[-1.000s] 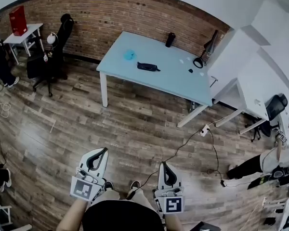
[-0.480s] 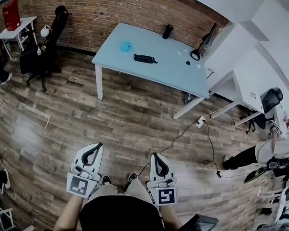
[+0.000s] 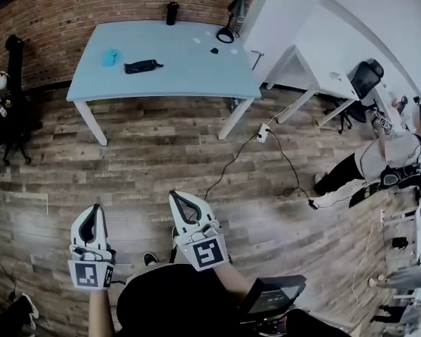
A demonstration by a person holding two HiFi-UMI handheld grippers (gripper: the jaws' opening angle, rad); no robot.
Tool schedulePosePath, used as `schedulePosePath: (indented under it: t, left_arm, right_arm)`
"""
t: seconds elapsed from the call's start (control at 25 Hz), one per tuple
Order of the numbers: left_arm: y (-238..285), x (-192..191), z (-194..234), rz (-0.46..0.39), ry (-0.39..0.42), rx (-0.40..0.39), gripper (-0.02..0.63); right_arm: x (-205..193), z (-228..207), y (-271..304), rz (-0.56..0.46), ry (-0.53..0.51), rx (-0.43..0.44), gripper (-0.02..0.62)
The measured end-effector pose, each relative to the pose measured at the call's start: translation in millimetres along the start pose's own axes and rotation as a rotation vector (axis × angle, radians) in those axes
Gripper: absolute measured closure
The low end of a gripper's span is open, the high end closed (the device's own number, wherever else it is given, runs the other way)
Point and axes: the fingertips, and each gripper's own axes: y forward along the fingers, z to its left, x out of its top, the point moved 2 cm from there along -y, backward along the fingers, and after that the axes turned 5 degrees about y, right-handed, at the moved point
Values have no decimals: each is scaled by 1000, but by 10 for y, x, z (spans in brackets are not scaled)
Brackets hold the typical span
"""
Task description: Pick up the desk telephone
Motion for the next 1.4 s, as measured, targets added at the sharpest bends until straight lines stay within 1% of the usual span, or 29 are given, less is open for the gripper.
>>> schedulePosePath:
  t: [0.32, 0.44, 0.52, 0.64, 0.8, 0.92, 1.04, 1.12, 1.2, 1.28, 1.4]
  left_arm:
    - [739, 104, -244, 13, 33, 8, 591]
    - [922, 94, -250, 24, 36, 14, 591]
    - [998, 53, -189, 33, 40, 22, 591]
    - [1055, -79, -43, 51, 39, 20, 591]
    - [1203, -271, 336, 69, 50, 6, 591]
    - [1347, -314, 588, 55, 57, -29, 591]
    - [1482, -333, 790, 42, 60, -67, 591]
    - [1576, -355, 895, 31, 66, -103, 591]
    - [1644, -432, 951, 41, 55, -141, 591]
    - [1712, -532, 1006, 63, 37, -171, 591]
    - [1830, -600, 1067, 56, 10, -187, 591]
  right_arm:
    - [-81, -845, 176, -9, 58, -12, 584]
    - [-159, -1051, 300, 16, 63, -15, 584]
    - [-211, -1111, 439, 29, 62, -7, 584]
    - [-266, -1092, 623, 51, 53, 4, 584]
    - [-243, -987, 991, 66, 28, -2, 584]
    - [-157, -832, 1227, 66, -5, 13, 584]
    - [-89, -708, 1436, 83, -27, 5, 584]
    - [-58, -617, 1553, 88, -63, 8, 584]
    - [-73, -539, 1609, 105, -87, 2, 584]
    - [-104, -504, 1658, 127, -79, -18, 584]
    - [-123, -532, 1751, 146, -77, -38, 584]
